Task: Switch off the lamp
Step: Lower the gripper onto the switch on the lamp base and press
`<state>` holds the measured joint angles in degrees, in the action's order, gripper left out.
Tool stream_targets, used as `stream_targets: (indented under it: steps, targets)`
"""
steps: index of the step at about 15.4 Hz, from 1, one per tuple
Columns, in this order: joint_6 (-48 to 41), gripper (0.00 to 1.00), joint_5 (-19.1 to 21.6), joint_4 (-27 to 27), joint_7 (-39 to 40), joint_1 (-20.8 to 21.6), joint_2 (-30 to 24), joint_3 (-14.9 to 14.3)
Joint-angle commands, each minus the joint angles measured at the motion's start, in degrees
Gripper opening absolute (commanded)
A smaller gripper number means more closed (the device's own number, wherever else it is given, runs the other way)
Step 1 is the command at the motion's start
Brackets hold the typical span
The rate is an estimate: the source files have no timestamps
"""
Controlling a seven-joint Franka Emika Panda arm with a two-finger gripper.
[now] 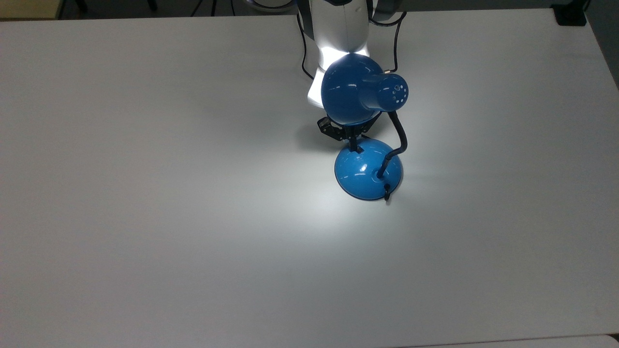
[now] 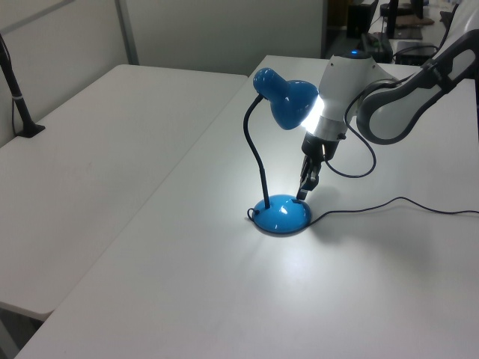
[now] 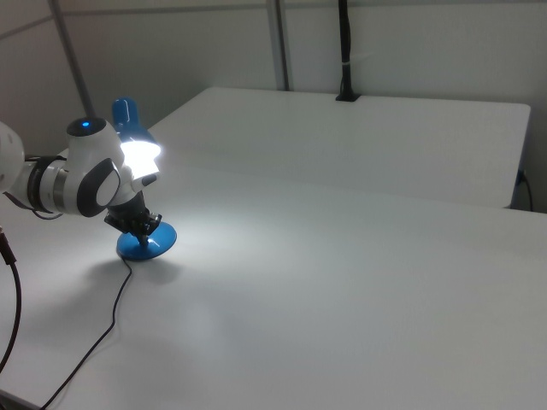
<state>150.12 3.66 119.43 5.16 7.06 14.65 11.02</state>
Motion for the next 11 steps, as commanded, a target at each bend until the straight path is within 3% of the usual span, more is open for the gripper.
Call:
stream_targets:
  steps: [1,11]
  targets:
    - [1.7,0.0,1.0,-0.6,-2.2,0.8,0.3,0.7]
    - [4.7,0.0,1.0,-0.8,-2.5,0.7,1.7,0.9]
